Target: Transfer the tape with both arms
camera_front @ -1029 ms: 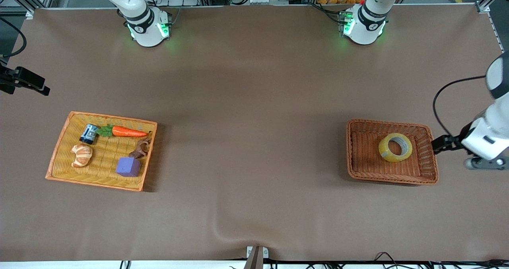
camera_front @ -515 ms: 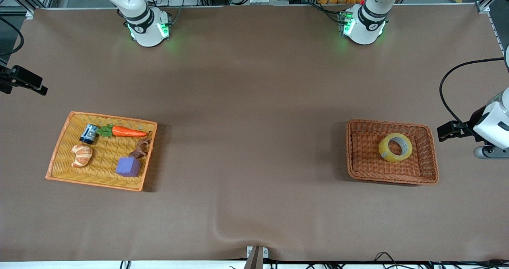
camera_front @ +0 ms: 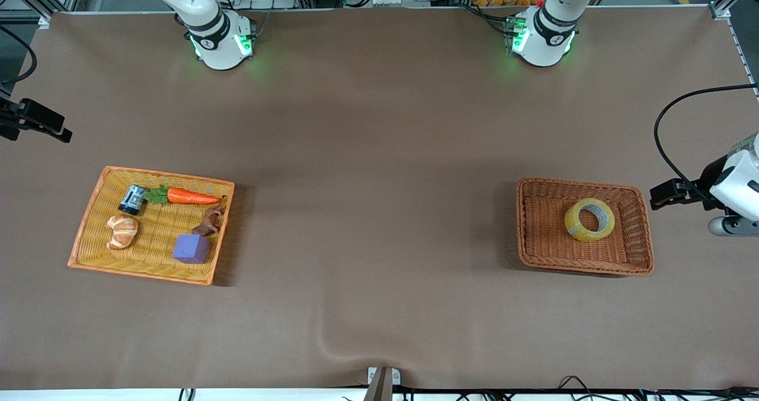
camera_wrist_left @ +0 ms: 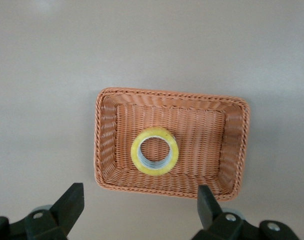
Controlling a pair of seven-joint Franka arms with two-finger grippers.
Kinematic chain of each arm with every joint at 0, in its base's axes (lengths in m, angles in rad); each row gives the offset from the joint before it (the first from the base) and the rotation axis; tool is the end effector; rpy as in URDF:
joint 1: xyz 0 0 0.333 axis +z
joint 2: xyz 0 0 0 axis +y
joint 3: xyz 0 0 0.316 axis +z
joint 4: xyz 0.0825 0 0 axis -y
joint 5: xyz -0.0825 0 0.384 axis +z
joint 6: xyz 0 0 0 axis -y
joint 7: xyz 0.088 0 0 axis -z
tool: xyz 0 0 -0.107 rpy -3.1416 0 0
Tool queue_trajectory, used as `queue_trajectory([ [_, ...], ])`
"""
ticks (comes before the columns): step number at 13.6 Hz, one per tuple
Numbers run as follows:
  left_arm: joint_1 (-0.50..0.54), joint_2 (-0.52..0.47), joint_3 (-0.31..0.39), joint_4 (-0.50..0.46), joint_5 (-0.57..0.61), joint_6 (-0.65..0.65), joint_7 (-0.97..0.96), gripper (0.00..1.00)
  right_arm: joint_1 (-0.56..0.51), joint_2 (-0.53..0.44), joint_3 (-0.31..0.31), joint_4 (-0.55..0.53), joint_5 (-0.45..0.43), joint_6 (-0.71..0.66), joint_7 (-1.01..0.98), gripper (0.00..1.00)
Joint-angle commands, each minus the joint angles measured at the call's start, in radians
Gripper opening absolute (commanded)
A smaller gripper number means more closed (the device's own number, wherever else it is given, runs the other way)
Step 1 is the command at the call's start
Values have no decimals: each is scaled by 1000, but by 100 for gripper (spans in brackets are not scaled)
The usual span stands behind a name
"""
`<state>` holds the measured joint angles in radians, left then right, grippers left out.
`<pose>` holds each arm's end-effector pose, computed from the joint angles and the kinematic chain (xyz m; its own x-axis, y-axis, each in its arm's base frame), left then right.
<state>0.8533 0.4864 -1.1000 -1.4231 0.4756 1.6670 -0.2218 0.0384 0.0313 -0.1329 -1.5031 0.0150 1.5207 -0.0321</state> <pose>0.6489 0.0158 0.5336 0.9996 -0.0143 0.0257 -0.0133 -0.9991 -0.0396 0.5573 -0.0499 0.6346 0.9980 -0.0616 -0.0131 -0.0617 -0.9980 -0.0113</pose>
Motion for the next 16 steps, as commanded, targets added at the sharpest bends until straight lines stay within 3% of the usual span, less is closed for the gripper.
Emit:
queue_trajectory([
  [1,4,-20,12,10,-32,-21,12,100,-11,9,9,17,19,-7,-6,100],
  [7,-6,-29,31,9,-32,-21,7,100,-12,9,9,17,20,-7,-5,100],
  [8,-34,-52,67,9,-49,-21,9,100,-12,9,9,17,22,-7,-5,100],
  [12,-244,-141,365,9,-222,-20,16,100,-12,9,9,17,22,-5,-8,100],
  [16,-379,-181,509,7,-265,-18,16,100,-9,9,9,21,20,-5,3,100],
])
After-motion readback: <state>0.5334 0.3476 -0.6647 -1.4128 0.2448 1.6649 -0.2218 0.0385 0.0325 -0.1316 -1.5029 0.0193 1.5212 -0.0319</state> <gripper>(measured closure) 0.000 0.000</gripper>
